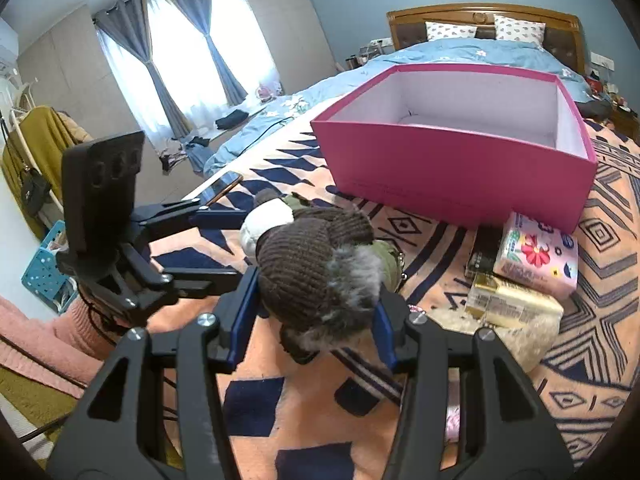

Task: Organize objects
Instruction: 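Grasp the brown knitted plush with white face using the left gripper, then carry the brown plush into the magenta box and open the left gripper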

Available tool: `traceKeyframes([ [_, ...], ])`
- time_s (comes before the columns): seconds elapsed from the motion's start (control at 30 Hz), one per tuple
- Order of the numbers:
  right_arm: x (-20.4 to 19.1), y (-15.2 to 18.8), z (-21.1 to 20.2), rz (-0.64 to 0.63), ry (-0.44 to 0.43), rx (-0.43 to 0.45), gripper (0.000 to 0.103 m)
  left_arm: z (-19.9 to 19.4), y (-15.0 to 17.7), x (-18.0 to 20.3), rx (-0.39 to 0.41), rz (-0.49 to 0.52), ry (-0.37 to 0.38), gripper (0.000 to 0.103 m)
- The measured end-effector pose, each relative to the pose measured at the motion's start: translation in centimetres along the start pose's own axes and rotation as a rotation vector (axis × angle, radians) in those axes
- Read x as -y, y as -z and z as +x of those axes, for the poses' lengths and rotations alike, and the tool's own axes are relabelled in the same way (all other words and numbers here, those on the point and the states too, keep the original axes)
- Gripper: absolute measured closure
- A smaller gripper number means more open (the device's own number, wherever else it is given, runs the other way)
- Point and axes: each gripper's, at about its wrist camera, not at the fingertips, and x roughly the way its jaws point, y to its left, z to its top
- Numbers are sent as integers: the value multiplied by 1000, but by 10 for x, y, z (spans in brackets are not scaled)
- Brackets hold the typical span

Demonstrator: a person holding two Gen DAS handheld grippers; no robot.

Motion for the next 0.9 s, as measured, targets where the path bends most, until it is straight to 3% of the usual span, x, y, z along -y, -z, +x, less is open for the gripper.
traceKeyframes([
  [0.07, 2, -2, 1, -2, -4, -8, 50, 3, -4, 2, 3, 10, -1, 19],
  [0.13, 4, -3, 2, -3, -4, -10, 50, 6, -9, 3, -2, 21, -26, 30],
  [0.33, 7, -3, 3, -6, 12, -3, 50, 7, -17, 5, 2, 40, -20, 44],
  [0.6, 2, -20, -8, -49, 17, 58, 50, -3, -35, 2, 37, 14, 23, 45],
  [0.9, 5, -66, -21, -99, 1, 133, 50, -15, -86, -7, 116, 40, -26, 45],
])
